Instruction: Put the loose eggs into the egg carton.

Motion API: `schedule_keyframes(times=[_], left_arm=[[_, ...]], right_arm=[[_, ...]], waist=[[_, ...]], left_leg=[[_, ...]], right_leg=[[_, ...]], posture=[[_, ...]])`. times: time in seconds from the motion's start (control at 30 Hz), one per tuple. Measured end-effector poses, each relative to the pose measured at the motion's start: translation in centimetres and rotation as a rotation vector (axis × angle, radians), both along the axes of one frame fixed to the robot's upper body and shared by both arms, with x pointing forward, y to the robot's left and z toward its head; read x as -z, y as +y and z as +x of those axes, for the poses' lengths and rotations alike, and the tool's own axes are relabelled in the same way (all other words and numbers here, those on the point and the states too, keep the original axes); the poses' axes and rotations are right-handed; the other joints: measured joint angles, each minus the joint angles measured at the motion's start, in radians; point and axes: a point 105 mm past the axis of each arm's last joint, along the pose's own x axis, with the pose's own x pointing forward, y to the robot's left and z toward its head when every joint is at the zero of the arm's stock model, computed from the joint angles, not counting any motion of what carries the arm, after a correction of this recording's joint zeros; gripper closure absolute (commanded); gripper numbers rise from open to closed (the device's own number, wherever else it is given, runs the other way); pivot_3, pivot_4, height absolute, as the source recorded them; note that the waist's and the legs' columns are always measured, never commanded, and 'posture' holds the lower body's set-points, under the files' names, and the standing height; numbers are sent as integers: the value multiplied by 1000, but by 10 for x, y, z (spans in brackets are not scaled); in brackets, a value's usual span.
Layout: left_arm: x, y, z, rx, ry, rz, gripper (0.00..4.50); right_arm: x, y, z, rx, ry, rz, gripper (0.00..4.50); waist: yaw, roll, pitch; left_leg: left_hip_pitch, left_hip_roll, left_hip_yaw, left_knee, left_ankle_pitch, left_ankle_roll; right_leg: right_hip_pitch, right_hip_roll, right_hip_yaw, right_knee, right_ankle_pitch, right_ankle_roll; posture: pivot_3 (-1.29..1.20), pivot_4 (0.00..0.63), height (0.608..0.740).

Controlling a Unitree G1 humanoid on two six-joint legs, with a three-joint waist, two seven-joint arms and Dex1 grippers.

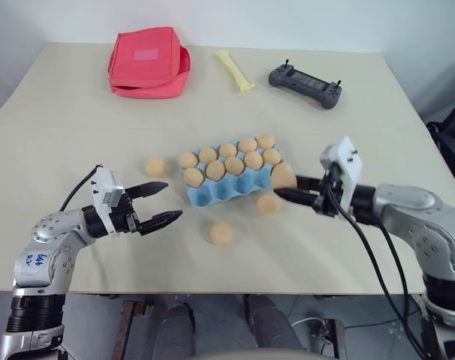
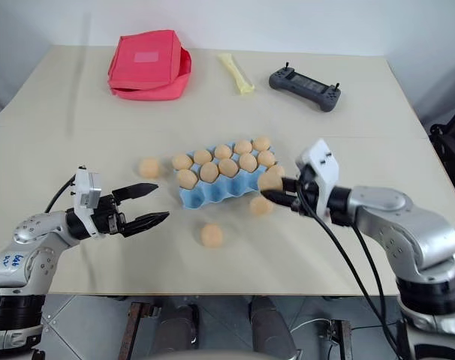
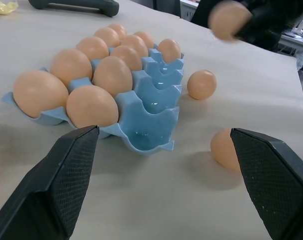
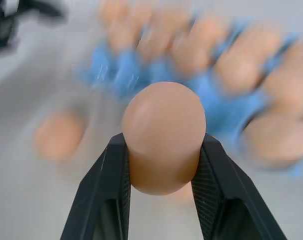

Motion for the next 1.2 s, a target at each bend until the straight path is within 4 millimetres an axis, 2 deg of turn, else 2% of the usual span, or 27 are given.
schedule_keyframes(times=[0.1,0.27,0.4,0.57,0.73,0.83,0.97,1.2], left_arm=[[1,-3,0,2,-3,-6,0],[5,-1,-1,-17,8,-6,0],[7,-1,-4,-31,14,-2,0],[2,1,-4,-44,-13,0,0],[1,1,-3,-41,-16,-1,0],[-2,0,-1,-32,-26,-2,0],[-5,-1,4,-23,-34,-8,0],[-3,-3,9,-11,-24,-10,0]], right_arm=[[6,9,21,28,1,18,3229],[19,21,36,25,2,7,3229],[33,31,38,-8,19,-26,1967],[34,35,35,-38,13,-36,85],[24,32,31,-41,-21,-50,38],[12,22,31,-13,-56,-48,38],[0,5,20,6,-78,-39,38],[22,-35,-16,25,33,-93,38]], waist=[[-4,0,0],[-4,0,0],[-4,0,0],[-4,0,0],[-4,0,0],[-3,0,0],[-2,0,0],[2,0,0]], left_leg=[[0,0,0,-2,0,0],[-2,0,0,-4,-1,0],[-2,1,0,-4,-1,-1],[-2,0,0,-2,-1,-1],[-2,0,0,-2,-1,-1],[-2,0,0,-2,-1,-1],[-2,0,0,-3,-1,-1],[-2,0,0,-2,-2,0]], right_leg=[[-1,0,0,1,4,8],[-4,0,-1,1,4,10],[-4,0,-1,2,3,10],[-4,0,-1,4,4,10],[-4,0,-1,4,4,10],[-4,0,-1,4,3,10],[-4,0,-1,4,3,10],[-3,0,-1,3,3,10]], posture=[[0,150,740],[0,150,740],[0,150,740],[0,150,740],[0,150,740],[0,150,740],[0,150,740],[0,150,740]])
